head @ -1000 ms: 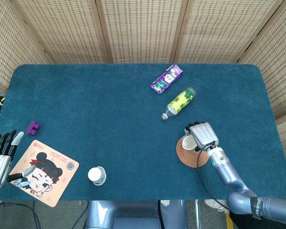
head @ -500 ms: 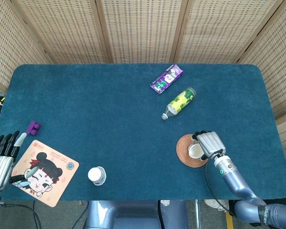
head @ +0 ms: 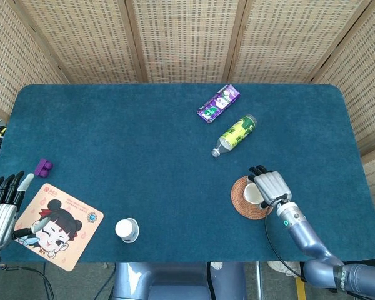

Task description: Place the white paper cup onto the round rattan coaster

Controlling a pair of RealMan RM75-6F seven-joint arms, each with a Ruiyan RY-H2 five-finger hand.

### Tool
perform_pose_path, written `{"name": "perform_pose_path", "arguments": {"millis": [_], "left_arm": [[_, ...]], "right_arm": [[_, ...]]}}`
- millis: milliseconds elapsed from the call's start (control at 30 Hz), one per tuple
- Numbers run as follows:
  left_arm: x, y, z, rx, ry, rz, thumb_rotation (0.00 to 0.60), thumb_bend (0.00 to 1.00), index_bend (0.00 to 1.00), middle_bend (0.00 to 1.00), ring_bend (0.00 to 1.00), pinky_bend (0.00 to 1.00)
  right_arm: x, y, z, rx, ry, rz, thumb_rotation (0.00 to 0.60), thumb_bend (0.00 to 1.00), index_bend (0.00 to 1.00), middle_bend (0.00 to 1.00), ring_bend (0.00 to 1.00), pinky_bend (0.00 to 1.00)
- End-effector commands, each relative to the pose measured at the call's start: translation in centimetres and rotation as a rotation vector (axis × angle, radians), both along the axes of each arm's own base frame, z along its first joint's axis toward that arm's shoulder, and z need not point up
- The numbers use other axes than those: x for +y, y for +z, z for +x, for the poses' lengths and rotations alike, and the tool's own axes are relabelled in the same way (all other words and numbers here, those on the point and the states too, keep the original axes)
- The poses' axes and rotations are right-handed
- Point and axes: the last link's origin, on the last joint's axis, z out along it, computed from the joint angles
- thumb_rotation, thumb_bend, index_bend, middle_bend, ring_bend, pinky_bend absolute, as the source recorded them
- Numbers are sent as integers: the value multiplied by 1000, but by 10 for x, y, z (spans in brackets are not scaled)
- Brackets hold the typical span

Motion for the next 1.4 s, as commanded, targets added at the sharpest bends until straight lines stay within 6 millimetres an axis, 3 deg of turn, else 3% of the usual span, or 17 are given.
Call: {"name": "perform_pose_path", "arguments": {"millis": [33,200,267,400,467,767,967,1400], "left_arm": [[0,0,0,0,-1,0,0,85,0,0,0,0],[0,0,1,-1,-1,1,0,85,0,0,0,0],[0,0,1,-1,-1,2,0,85,0,0,0,0],[0,1,1,-1,-2,1,0,84,0,0,0,0],[0,1,0,-2,-2,3,0,85,0,0,0,0],[0,2,1,-4,-3,8,0,84,0,0,0,0],[-1,1,0,-15,2,9,0,86,0,0,0,0],[-1,2,1,-1,-7,15,0,85,0,0,0,0]], "right_arm": [[0,1,-1,14,1,-7,600,31,315,74,50,348],[2,4,-5,36,-24,-5,600,31,256,1,0,296],[4,5,-7,49,-34,-1,600,31,234,0,0,241],[6,10,-11,87,-52,-6,600,30,174,0,0,39],[8,15,-13,94,-70,-20,600,31,138,0,0,1],[21,42,-19,-17,-61,-210,600,30,23,0,0,0],[63,62,-43,-168,-5,-345,600,31,0,0,0,0],[108,74,-62,-244,77,-429,600,30,0,0,0,0]]}}
